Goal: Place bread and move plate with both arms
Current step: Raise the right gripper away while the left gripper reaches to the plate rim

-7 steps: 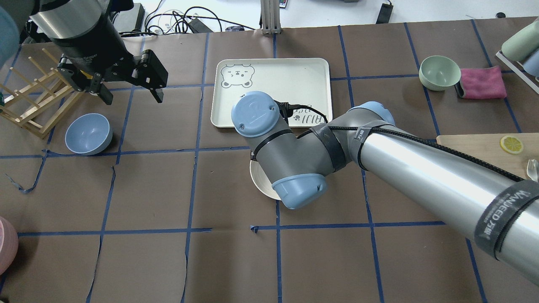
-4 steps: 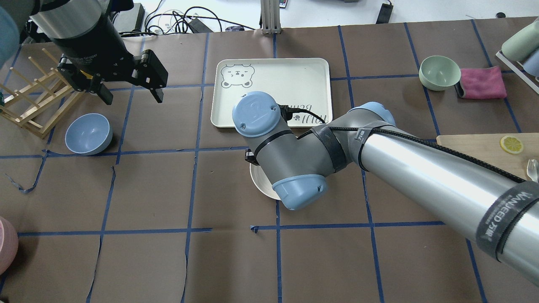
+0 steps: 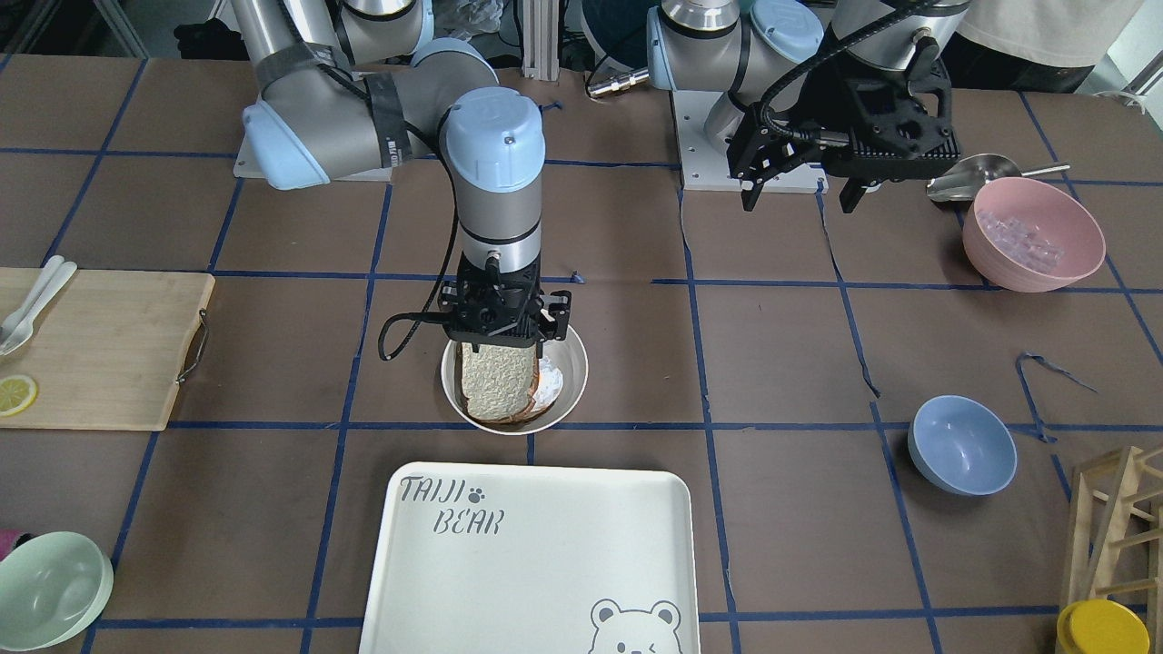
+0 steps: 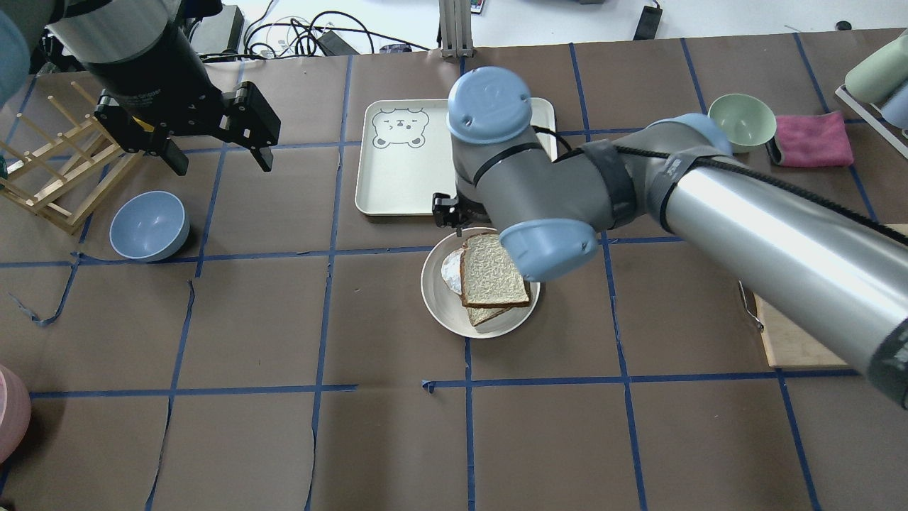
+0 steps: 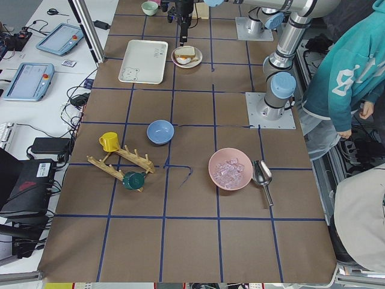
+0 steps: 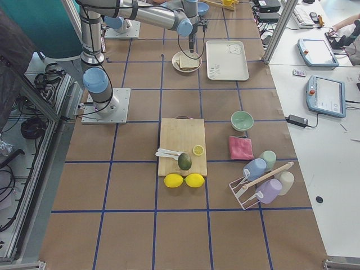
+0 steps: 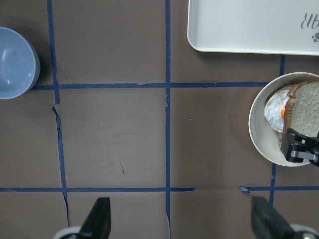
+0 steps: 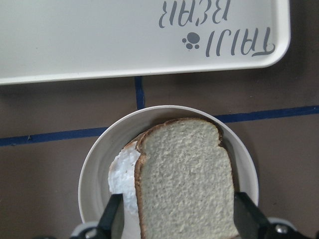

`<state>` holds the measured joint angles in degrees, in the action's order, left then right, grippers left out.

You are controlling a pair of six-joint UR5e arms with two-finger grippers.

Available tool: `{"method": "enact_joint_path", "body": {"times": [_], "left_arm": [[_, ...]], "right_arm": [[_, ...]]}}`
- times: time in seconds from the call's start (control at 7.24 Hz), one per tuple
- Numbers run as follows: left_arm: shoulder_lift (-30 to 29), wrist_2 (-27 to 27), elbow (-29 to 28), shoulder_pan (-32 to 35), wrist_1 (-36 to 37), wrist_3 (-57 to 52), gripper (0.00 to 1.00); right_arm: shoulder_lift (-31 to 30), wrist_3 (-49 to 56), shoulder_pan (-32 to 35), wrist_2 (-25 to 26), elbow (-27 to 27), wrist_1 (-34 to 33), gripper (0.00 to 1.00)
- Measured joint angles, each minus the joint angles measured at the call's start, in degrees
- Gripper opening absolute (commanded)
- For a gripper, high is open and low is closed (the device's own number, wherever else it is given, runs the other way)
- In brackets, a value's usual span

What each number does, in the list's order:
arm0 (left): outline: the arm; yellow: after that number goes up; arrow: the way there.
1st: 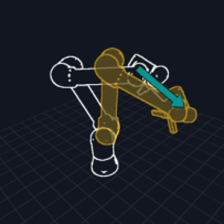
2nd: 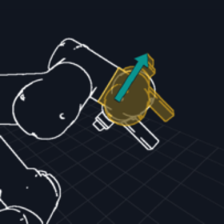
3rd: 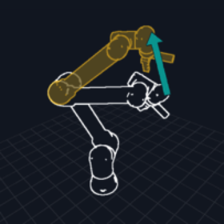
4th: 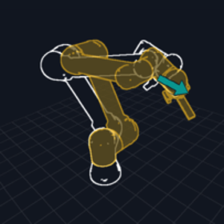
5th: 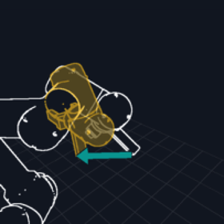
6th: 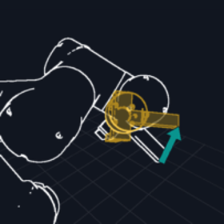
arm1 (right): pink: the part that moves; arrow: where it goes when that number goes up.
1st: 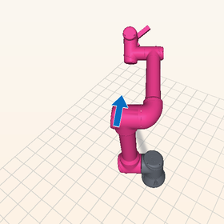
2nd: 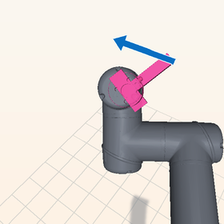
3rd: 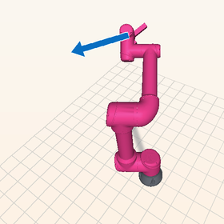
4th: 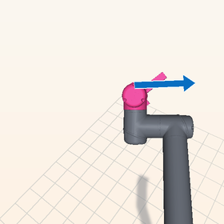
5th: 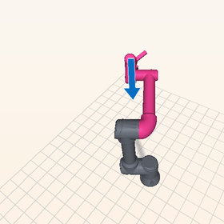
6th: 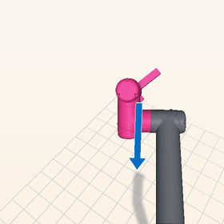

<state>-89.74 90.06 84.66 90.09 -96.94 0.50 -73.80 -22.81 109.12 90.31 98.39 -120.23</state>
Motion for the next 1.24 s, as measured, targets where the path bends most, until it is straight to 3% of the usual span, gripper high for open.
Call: {"method": "enact_joint_path", "body": {"times": [0.28,0.55,0.83,1.24], "left_arm": [[-2.4,-3.7,2.3,0.0,1.2,1.4,1.0],[-5.1,-7.0,9.7,1.5,9.0,8.3,1.0],[-8.1,-7.5,17.2,6.7,19.1,19.3,1.0],[-12.2,-7.7,28.9,13.3,36.3,33.8,1.0]], "right_arm": [[-3.0,17.2,-9.2,-2.4,-8.7,13.1,1.0],[-6.9,29.0,-13.9,-1.7,-17.0,26.8,1.0],[-9.7,33.9,-17.2,-1.6,-19.3,31.0,1.0],[-11.7,33.6,-19.4,-1.6,-17.8,31.5,1.0]]}}
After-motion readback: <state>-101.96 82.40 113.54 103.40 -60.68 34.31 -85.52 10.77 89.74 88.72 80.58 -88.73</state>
